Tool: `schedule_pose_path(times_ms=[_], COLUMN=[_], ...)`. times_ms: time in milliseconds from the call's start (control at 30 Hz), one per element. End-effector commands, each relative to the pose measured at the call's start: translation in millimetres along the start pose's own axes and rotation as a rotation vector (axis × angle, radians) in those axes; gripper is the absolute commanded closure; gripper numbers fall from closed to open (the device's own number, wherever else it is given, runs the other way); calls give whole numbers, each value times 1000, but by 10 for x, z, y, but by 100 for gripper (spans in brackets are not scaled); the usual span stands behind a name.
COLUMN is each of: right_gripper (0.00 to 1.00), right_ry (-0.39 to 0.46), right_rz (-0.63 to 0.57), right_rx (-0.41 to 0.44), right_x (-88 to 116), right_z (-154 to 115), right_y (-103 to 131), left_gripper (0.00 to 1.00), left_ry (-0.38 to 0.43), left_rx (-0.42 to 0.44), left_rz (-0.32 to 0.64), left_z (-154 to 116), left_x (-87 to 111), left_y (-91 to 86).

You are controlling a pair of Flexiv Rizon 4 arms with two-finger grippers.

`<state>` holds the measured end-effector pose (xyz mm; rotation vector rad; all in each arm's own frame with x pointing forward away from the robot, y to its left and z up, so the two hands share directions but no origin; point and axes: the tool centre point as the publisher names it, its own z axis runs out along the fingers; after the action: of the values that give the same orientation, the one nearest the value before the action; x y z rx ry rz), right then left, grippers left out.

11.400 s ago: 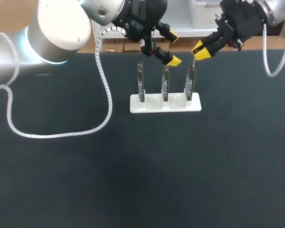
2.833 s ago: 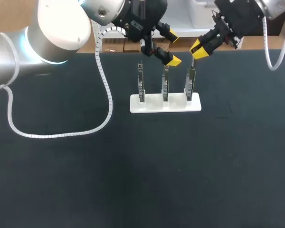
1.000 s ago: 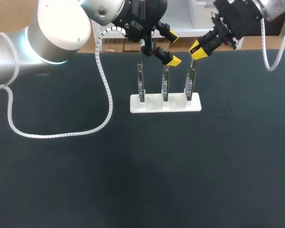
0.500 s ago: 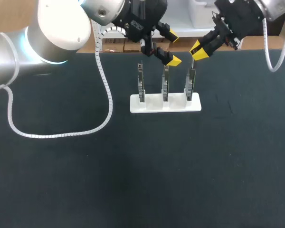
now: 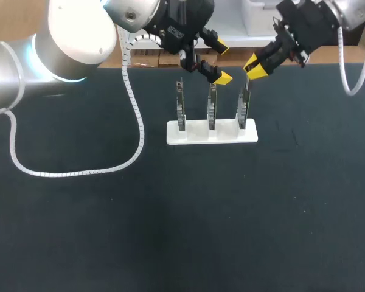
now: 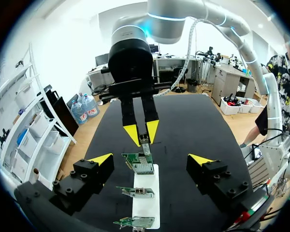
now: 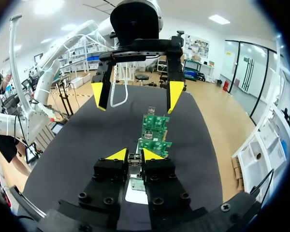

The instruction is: Pick up the optical module with the left hand, and insert it into the network port with the right hand.

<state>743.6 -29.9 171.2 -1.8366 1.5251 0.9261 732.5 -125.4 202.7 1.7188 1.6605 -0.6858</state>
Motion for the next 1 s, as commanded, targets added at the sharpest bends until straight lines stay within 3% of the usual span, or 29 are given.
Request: schedule_pose_path(times_ms=[33, 1000], right_gripper=[96, 96], right_ry=[5, 6], right_rz=[-1, -14], right_rx=[3, -3], right_x=[-18, -36], right_z=[-15, -23], right_y=[13, -28], left_gripper=[0, 0], left_ry=[7, 7], left_rx=[2, 2], left_rz=[-2, -2], left_z=[-3, -3], left_x=[-13, -13], left_y=[9, 9])
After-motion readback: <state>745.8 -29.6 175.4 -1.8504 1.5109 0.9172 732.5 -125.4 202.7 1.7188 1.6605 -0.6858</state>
